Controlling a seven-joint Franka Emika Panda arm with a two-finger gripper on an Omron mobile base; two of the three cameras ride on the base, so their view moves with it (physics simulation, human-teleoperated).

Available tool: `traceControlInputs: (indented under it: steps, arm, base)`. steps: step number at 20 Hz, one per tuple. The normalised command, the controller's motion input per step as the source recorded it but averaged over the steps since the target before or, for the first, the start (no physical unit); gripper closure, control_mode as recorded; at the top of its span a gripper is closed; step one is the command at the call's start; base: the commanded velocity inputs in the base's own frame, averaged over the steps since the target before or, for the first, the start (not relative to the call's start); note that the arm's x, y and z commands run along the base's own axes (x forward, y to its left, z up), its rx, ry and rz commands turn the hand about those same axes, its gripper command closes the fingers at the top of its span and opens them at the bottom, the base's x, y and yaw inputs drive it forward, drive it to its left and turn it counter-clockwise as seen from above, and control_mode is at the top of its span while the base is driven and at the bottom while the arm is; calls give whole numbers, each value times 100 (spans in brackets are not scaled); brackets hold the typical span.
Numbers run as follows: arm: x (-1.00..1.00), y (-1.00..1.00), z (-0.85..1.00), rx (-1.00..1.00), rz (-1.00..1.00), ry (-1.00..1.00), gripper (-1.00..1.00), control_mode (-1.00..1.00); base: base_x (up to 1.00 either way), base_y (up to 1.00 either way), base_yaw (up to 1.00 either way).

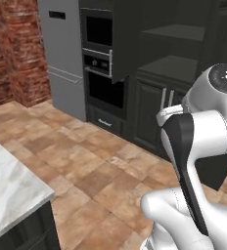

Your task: Pick the milk from the counter and place it in the open cabinet.

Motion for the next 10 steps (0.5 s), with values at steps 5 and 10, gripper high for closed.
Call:
traceControlInputs:
  steps: [5, 10]
  arm:
    - [0, 0, 0, 0, 0, 0, 100, 100]
    - [0, 0, 0, 0, 0, 0, 100, 100]
  base:
    - [47, -3, -13]
    - [56, -8, -8]
